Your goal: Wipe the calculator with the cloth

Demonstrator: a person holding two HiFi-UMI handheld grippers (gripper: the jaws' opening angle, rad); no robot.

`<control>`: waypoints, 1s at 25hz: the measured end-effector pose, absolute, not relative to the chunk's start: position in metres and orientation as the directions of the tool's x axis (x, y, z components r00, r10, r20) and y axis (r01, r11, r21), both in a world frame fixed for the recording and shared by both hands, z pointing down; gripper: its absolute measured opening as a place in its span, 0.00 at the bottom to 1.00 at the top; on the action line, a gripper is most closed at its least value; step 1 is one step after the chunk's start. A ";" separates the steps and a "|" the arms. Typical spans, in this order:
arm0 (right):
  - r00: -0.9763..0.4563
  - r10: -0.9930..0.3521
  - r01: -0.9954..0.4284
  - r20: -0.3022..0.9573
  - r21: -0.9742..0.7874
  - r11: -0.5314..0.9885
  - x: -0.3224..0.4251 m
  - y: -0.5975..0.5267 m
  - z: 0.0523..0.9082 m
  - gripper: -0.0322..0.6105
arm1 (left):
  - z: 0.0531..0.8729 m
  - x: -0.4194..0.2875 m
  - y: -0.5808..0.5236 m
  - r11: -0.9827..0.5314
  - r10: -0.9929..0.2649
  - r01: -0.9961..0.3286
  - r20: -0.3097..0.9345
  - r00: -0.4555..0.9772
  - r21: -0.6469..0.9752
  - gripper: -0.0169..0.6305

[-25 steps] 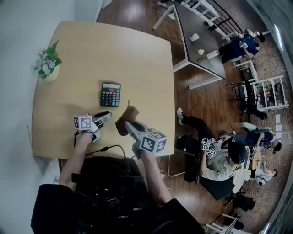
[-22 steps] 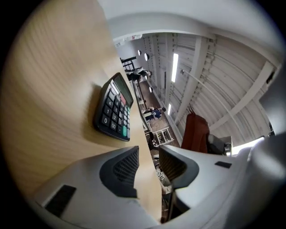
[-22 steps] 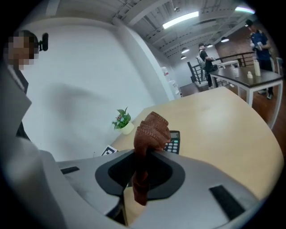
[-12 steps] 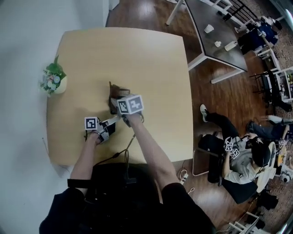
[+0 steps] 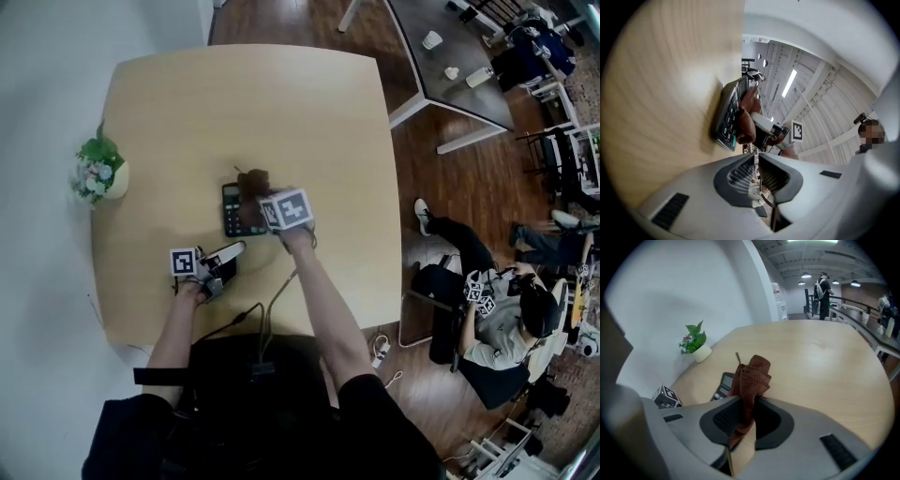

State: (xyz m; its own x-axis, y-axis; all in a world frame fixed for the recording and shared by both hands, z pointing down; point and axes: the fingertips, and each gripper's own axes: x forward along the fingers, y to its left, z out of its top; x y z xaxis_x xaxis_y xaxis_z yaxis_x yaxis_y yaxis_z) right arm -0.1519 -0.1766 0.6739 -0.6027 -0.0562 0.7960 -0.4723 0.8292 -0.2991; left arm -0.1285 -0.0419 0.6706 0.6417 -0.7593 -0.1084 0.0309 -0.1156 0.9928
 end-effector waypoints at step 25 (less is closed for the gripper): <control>-0.521 -0.138 -0.597 0.842 -0.244 0.765 -0.085 -0.201 0.683 0.16 | 0.668 -0.126 -0.040 -0.136 -0.768 0.044 -0.133 0.627 0.990 0.07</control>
State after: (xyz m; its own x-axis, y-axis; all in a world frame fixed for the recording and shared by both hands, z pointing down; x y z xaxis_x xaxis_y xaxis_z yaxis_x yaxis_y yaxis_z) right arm -0.0849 -0.2015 0.6825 -0.5214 -0.1379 0.8421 -0.5965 0.7645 -0.2442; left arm -0.1263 -0.0405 0.6680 0.6269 -0.7676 -0.1333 0.0445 -0.1355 0.9898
